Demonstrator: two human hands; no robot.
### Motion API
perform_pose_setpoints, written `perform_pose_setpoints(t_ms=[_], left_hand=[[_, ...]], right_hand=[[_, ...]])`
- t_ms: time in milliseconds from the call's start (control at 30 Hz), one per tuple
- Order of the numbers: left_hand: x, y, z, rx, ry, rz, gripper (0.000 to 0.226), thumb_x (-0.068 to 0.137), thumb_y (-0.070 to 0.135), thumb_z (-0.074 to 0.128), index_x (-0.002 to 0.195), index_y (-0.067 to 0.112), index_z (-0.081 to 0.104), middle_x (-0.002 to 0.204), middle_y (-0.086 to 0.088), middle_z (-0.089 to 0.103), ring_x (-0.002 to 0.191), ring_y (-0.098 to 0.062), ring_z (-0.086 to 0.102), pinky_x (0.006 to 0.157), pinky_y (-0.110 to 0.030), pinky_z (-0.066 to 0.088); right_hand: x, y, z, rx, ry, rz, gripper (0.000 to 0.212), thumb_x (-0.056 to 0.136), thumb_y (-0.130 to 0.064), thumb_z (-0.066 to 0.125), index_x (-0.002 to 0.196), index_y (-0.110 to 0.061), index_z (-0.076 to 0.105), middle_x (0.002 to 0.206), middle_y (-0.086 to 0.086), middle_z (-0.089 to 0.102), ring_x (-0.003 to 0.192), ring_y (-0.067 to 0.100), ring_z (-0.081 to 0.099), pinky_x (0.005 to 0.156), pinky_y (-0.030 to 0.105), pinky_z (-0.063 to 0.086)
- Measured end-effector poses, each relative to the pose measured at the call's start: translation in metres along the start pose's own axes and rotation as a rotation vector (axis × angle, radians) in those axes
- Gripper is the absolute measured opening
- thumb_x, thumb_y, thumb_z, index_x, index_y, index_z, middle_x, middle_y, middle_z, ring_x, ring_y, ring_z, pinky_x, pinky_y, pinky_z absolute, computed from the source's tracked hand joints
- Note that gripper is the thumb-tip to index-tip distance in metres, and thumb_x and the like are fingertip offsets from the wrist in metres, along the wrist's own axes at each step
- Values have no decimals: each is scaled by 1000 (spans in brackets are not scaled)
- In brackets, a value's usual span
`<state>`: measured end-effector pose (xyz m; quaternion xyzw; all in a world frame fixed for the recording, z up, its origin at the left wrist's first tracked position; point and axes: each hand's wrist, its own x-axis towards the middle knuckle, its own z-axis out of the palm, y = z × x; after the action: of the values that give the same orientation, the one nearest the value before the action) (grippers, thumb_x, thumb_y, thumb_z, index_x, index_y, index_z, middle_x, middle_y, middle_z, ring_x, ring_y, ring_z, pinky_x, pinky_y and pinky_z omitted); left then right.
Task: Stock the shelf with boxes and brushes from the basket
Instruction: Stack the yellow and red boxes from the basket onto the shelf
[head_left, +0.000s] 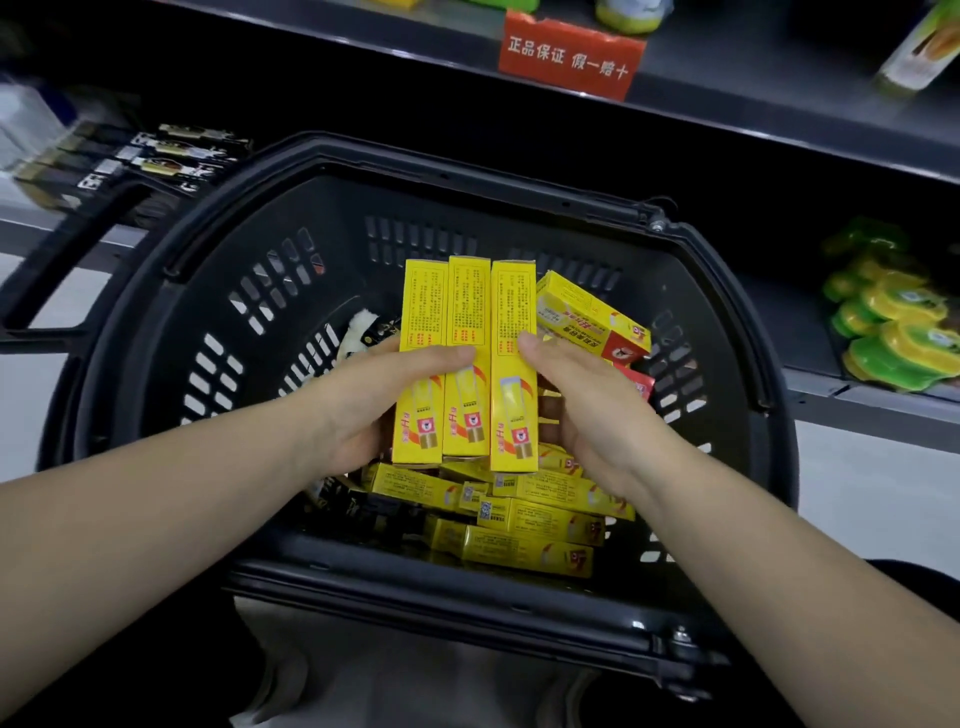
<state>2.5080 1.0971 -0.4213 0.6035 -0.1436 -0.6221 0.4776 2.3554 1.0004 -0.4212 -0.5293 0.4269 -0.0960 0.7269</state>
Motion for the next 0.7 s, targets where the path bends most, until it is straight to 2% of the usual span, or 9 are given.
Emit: perform_pose_setpoints(t_ms=[67,133,233,300,367,500,567,633,700], left_hand=[[-6,8,-6,91,51,70,60,63,35,72,119,22,60,102,-4,74,92,-23,71,83,-42,55],[-17,19,-18,202,121,144,68,55,42,74,119,24,59,101,-1,74,92,-22,70,85,-42,54],[-36,41,-50,294,232,221,63,48,46,74,107,28,61,88,3,75,76,-19,73,62,-32,56],[-48,55,-79,277,333,280,56,50,46,74,101,27,63,84,1,75,70,-18,72,57,-31,55],[-58,63,-112,204,460,352,46,55,43,74,96,25,66,83,0,75,65,-15,71,52,-28,54],[-66,63,-172,112,709,302,36,75,40,73,104,22,63,81,0,73,59,-17,69,47,-25,50],[-65,62,-185,86,704,224,36,78,42,70,103,18,62,77,-6,72,53,-23,68,44,-27,49],[-63,63,-189,80,678,190,34,78,43,70,98,18,62,71,-6,73,51,-25,68,43,-29,49],[-62,66,-191,58,655,194,30,79,40,70,96,17,62,66,-5,73,50,-25,69,40,-29,49]], right_hand=[[0,-3,0,8,15,-44,38,85,-34,64,115,-16,50,104,7,70,90,23,68,81,44,57],[-1,-6,2,-4,-25,-77,53,80,-28,70,124,-28,41,107,6,69,96,22,67,84,46,55],[3,-13,15,-49,-113,-98,64,79,-27,71,128,-45,34,114,-1,65,97,15,66,67,34,55],[13,-20,29,-47,-165,-114,55,82,-27,68,127,-42,41,110,-6,65,97,13,64,64,31,51],[25,-29,46,-51,-193,-141,40,81,-27,69,117,-34,51,95,-9,69,88,12,66,68,34,52],[48,-52,81,-71,-199,-194,42,74,-22,75,109,-21,52,79,-9,69,65,4,65,68,31,50],[56,-64,98,-113,-192,-237,64,63,-31,81,116,-18,49,85,-6,69,68,5,66,72,30,50],[62,-72,111,-148,-165,-272,91,48,-48,81,125,-20,43,100,-3,70,87,11,69,83,33,51],[67,-76,117,-193,-111,-306,87,48,-59,77,121,-27,44,104,-4,68,94,12,67,85,30,49]])
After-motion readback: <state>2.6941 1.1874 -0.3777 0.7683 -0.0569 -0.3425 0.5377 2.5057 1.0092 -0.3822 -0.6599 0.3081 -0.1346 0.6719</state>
